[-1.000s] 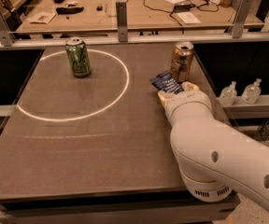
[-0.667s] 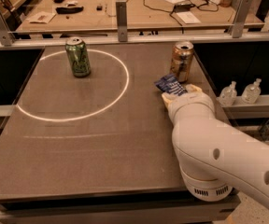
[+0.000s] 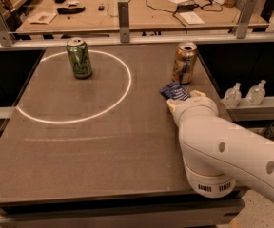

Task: Move rxbar blueberry near orange can

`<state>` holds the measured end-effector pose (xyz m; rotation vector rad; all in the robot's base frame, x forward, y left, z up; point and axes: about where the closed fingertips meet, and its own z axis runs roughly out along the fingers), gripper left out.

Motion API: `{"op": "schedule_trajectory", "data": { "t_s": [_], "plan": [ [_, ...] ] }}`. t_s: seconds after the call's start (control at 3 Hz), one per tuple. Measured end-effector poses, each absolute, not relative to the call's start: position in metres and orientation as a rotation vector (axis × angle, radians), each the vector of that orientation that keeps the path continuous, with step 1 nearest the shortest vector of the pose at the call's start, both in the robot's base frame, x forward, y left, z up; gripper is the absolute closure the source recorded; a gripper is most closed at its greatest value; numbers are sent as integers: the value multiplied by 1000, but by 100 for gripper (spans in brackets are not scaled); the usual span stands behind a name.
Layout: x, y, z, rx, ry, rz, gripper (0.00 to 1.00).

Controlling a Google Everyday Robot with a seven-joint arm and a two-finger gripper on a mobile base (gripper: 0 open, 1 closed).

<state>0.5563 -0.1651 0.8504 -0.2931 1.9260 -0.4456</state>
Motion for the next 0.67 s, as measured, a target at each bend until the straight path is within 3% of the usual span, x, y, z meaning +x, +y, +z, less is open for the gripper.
{"op": "schedule_trajectory", "data": {
  "t_s": [0.33, 0.67],
  "plan": [
    [561, -163, 842, -300, 1938, -437, 83],
    [562, -163, 840, -300, 1941, -433, 59]
  ]
}}
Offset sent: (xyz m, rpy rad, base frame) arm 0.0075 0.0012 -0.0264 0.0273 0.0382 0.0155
